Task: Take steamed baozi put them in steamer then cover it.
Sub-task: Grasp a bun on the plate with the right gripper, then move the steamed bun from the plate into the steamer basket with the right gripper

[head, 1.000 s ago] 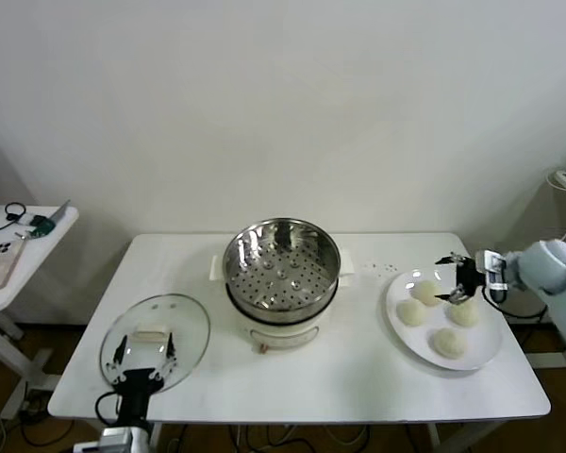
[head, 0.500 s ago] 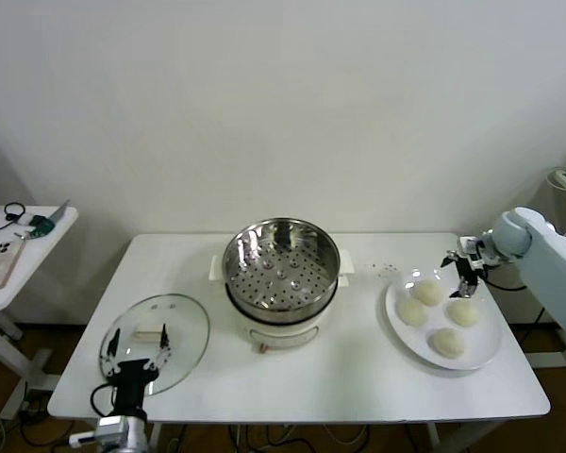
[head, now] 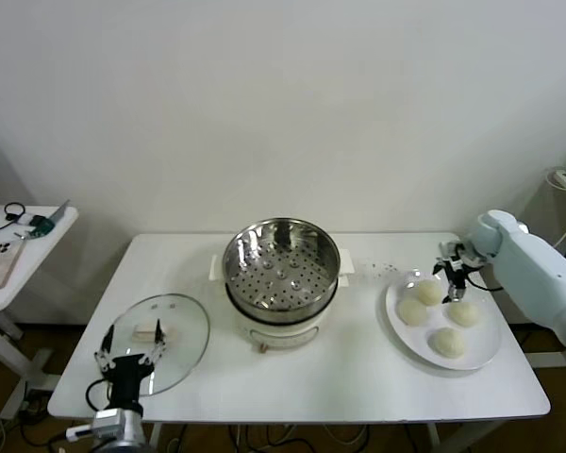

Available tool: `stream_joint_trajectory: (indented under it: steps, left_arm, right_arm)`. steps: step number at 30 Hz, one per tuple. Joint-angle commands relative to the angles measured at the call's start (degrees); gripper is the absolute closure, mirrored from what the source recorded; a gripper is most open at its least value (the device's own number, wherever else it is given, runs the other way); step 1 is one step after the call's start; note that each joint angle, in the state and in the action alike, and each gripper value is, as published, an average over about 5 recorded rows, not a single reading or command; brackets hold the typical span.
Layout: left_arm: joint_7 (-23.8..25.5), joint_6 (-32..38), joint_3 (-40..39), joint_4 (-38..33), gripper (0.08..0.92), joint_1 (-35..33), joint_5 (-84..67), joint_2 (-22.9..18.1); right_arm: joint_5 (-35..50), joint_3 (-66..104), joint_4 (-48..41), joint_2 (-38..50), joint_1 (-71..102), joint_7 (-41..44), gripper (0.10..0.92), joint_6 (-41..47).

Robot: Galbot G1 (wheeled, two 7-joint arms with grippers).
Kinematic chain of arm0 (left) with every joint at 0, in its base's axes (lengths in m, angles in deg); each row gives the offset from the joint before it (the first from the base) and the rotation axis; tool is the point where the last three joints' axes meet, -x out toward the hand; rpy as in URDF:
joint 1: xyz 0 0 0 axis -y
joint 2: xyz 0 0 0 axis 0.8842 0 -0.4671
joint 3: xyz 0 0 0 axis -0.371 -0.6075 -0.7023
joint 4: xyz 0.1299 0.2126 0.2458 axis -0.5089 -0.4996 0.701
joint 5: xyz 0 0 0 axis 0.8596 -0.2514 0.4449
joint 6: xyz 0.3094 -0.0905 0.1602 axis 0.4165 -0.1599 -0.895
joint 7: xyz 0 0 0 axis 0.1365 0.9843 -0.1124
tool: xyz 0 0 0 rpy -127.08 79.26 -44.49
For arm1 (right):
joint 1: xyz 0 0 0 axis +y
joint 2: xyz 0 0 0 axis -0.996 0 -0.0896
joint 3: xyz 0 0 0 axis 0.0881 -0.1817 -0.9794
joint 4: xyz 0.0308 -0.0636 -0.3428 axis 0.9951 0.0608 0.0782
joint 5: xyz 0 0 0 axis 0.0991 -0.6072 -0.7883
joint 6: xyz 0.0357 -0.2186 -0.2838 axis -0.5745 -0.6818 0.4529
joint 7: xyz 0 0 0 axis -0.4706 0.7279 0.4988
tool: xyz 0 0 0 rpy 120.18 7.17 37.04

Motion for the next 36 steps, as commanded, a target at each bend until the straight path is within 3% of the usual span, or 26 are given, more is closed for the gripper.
stream_joint_trajectory:
  steps: [1,10,25,31,36]
  left_arm:
    - [-0.13,-0.22,0.04,0.07,0.177,0.18,-0.01,0.01]
    - [-0.46,-0.25,0.16,0.2,0.177,0.31,0.02,0.01]
    - [-0.9,-0.1,0.41,0.19,0.177,0.0,-0.15,0.03]
    - [-1.04,-0.1,0.63,-0.14,0.177,-0.31,-0.27,0.0]
    - [-1.06,-0.09,1.06,-0.55,0.177,-0.84,-1.02,0.15]
  right_arm:
    - [-2.2,0.94,-4.13,-2.64,-0.34,0.05,0.203,-0.78]
    - [-6.11,3.85,-7.08,-4.68,-0.23,0.27,0.205,-2.3]
    - [-7.88,5.58,-7.79,-5.41,-0.33,0.38,0.29,-3.71]
    - [-6.13,3.88,-3.94,-3.59,-1.16,1.09,0.296,-3.93]
    - [0.43,-4.03,3.87,-0.04,-6.57,2.33,0.295,-4.0]
